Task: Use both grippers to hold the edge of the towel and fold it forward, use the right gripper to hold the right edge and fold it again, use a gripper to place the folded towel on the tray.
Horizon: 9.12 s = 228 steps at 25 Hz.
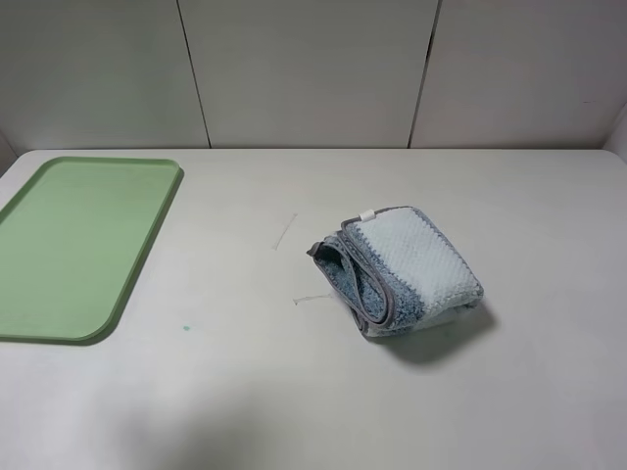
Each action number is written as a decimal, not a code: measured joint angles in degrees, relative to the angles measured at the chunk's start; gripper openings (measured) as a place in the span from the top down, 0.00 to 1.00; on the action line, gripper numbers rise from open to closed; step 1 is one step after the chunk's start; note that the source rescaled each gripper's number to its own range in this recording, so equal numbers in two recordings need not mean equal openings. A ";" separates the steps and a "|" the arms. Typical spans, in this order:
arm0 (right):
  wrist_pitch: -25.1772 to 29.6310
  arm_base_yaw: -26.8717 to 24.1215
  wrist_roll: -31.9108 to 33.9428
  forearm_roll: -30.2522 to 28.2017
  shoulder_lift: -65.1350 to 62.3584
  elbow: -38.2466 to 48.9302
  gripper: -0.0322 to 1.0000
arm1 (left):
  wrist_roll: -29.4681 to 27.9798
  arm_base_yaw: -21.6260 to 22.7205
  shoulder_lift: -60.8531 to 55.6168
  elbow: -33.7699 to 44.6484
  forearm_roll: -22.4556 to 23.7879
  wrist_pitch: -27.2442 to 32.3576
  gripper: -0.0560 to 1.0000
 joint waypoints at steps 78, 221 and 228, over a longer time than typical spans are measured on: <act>0.00 0.00 0.00 0.42 0.00 0.00 0.00 | -26.93 -36.93 75.70 -30.16 -13.82 -36.91 0.06; 0.00 0.00 0.00 0.47 0.00 0.00 0.00 | 8.10 19.69 5.95 -1.37 -5.22 11.45 0.00; 0.00 0.00 0.00 0.47 0.00 0.00 0.00 | 10.17 19.69 -9.05 1.61 -5.21 14.03 0.00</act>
